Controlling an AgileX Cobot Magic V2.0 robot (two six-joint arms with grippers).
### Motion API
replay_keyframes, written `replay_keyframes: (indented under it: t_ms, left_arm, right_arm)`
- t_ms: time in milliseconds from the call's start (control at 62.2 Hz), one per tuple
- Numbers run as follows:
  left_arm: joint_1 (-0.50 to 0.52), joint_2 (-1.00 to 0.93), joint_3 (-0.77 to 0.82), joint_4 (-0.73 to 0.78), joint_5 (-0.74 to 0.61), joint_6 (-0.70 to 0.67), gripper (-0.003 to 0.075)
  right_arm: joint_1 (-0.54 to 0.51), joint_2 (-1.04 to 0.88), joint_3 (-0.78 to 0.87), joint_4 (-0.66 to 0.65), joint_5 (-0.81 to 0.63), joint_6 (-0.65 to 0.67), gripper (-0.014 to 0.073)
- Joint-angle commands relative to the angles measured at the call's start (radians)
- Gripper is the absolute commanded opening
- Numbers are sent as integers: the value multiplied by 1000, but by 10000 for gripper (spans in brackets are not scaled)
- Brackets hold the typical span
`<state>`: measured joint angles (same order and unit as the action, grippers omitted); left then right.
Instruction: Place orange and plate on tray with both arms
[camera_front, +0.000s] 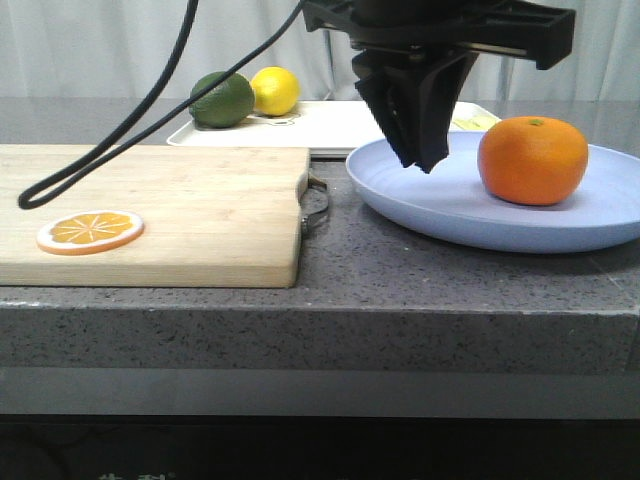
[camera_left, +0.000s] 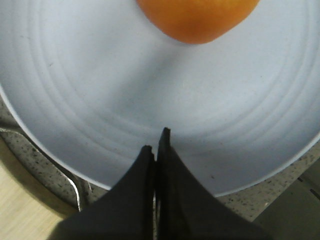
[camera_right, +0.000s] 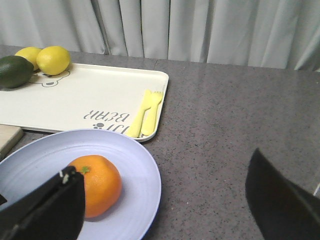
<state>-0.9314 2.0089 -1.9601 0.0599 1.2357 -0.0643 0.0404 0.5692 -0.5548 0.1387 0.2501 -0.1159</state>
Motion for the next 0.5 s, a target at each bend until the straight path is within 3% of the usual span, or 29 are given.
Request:
replay_keyframes:
  t_ms: [0,257,482]
  left_arm:
    - [-8,-75,-30,2,44,-1,-18]
    - [8,-146,2,3,44,-1,-18]
    - [134,-301,135,3,44,-9,-18]
  right_arm:
    - [-1,6,-39,5,-75,-6,654]
    - [-1,6,-39,5,-75,-6,654]
    - [-1,6,-39,5,-75,-6,654]
